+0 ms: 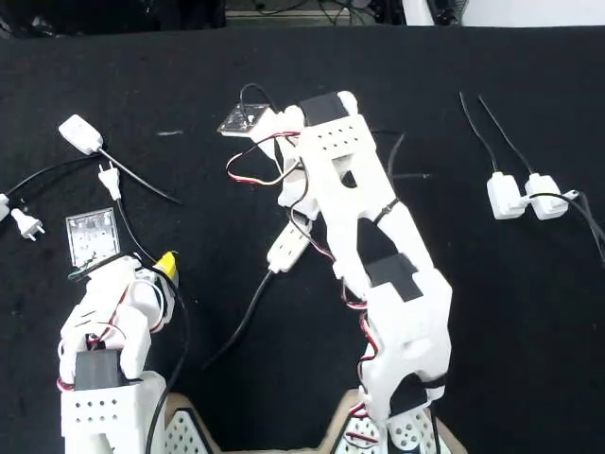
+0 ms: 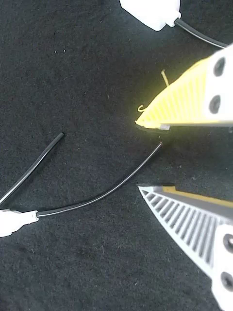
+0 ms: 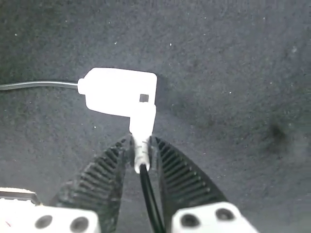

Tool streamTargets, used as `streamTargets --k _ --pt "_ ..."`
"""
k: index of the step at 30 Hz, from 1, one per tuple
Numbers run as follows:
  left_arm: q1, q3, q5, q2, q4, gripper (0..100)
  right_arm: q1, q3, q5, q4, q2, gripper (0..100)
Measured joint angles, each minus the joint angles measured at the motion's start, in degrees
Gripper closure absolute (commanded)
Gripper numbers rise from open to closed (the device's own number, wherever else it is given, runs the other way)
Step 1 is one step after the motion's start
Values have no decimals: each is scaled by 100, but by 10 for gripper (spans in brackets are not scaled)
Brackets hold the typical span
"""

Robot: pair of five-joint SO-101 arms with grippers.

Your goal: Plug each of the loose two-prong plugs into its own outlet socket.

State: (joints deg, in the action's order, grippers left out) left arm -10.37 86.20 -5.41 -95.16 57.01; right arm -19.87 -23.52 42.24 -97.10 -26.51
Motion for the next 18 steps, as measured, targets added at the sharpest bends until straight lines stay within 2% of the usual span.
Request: streamTargets --k 18 --pt "0 0 0 0 0 805 0 -484 18 -114 -598 988"
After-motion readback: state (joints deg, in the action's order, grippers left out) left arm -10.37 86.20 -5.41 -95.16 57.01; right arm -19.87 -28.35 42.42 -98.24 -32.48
